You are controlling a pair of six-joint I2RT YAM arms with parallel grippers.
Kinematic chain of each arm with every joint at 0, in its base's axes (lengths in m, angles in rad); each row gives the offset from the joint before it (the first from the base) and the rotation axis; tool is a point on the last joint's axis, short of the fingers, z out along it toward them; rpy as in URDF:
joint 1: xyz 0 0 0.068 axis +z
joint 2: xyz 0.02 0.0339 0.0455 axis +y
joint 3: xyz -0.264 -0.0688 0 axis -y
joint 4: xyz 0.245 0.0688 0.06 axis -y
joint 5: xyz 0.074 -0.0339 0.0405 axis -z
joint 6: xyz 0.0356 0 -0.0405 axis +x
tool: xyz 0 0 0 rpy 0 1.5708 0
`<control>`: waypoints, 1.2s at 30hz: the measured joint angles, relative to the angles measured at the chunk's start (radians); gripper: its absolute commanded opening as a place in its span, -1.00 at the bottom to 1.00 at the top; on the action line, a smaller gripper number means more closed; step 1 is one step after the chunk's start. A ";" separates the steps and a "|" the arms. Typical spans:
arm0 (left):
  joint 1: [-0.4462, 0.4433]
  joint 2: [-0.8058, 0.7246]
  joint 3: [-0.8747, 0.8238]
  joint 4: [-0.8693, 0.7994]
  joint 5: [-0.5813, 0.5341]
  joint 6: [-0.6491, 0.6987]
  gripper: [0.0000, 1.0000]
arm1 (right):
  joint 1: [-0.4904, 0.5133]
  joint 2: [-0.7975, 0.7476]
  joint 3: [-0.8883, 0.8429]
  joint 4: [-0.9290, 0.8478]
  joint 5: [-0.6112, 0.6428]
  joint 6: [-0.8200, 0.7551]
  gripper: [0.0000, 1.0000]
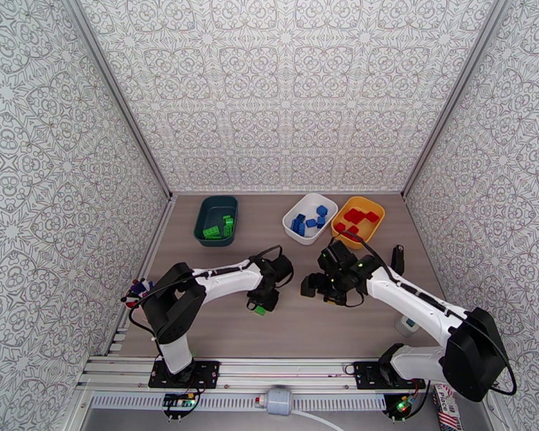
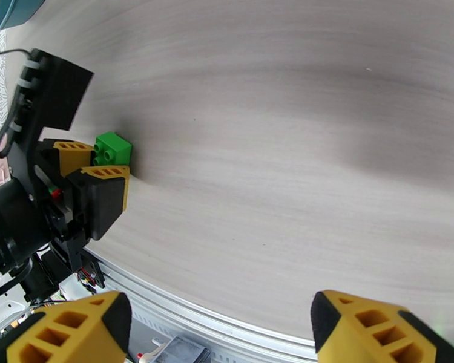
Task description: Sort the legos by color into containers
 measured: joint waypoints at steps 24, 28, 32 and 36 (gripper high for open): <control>0.531 -0.093 0.233 -0.011 0.222 0.023 -0.37 | 0.000 0.659 0.803 0.071 -0.282 -0.052 0.66; 0.674 -0.084 0.277 0.000 0.282 0.021 -0.36 | 0.000 0.768 0.986 0.061 -0.341 -0.051 0.67; 0.779 -0.034 0.373 0.008 0.317 0.021 -0.36 | 0.000 0.843 1.129 0.035 -0.371 -0.050 0.67; 0.834 0.072 0.518 0.001 0.327 0.028 -0.32 | 0.000 0.868 1.180 0.010 -0.383 -0.050 0.67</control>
